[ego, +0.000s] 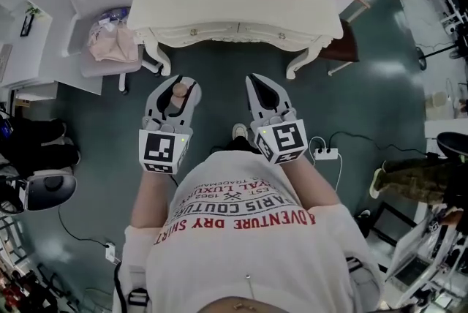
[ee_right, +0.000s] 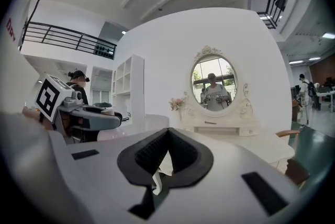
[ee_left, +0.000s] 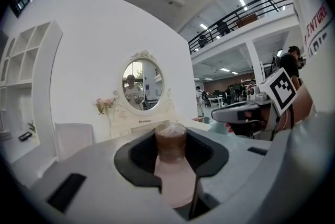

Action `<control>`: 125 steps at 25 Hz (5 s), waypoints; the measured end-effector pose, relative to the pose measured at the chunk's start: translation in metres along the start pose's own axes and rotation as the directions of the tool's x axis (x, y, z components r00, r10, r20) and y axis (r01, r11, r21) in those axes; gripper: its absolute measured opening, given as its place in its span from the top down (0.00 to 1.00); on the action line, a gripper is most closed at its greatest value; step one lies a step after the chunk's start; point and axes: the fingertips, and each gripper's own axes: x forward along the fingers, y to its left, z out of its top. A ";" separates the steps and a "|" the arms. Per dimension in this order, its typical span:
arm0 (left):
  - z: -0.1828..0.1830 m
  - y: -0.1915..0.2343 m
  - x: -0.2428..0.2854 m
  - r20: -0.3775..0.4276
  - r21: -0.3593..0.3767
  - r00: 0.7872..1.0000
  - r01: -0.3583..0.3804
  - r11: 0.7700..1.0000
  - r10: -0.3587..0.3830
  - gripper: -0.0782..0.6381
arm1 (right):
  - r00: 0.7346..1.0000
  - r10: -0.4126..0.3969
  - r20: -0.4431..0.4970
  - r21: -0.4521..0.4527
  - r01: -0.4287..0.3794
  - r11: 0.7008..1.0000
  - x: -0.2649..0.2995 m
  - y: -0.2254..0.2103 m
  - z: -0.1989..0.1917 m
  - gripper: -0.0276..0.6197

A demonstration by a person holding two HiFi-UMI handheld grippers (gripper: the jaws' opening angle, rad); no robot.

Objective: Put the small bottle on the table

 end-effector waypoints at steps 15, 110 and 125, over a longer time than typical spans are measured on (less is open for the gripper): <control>0.024 0.022 0.184 -0.051 -0.026 0.995 -0.087 0.996 0.085 0.71 | 0.996 0.079 -0.036 0.008 -0.078 0.997 0.107 -0.167 0.010 0.96; -0.037 0.300 0.491 -0.065 -0.041 0.994 0.086 0.995 -0.089 0.77 | 0.998 -0.028 -0.060 -0.040 0.025 0.999 0.483 -0.279 0.001 0.96; 0.016 0.324 0.452 -0.011 0.003 1.000 0.019 1.000 -0.019 0.88 | 0.999 -0.034 0.018 -0.049 0.035 0.998 0.479 -0.275 0.043 0.96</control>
